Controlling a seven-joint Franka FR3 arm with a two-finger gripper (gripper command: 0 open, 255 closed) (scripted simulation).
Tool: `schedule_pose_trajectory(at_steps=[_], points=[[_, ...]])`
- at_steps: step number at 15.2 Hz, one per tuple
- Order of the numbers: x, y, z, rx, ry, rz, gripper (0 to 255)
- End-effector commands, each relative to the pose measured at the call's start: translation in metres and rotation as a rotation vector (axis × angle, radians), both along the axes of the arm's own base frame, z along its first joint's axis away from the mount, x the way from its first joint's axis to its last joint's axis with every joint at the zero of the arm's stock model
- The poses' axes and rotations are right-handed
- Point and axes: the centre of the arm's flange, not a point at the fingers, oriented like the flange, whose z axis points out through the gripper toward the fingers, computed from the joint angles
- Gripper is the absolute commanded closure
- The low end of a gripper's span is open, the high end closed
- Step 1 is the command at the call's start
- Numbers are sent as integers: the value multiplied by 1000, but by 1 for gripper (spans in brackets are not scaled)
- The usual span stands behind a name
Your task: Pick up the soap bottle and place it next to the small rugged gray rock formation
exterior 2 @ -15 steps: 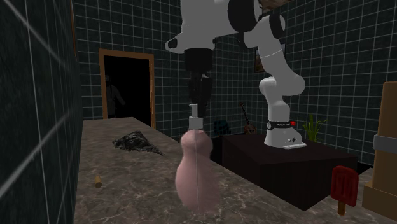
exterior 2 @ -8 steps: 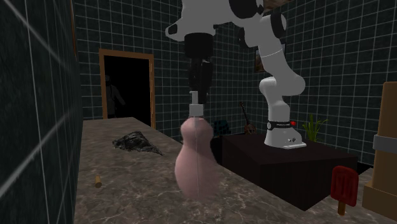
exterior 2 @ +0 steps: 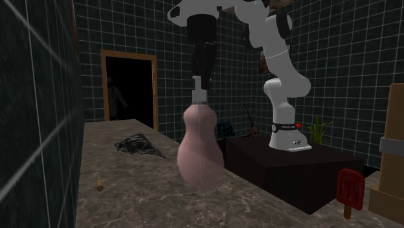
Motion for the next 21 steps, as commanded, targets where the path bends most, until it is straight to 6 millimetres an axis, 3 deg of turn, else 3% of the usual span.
schedule_pose_trajectory(at_steps=[1,9,21], points=[[0,0,11,1,-1,0,255],[0,0,49,1,-1,0,255],[0,-149,103,1,-1,0,255]])
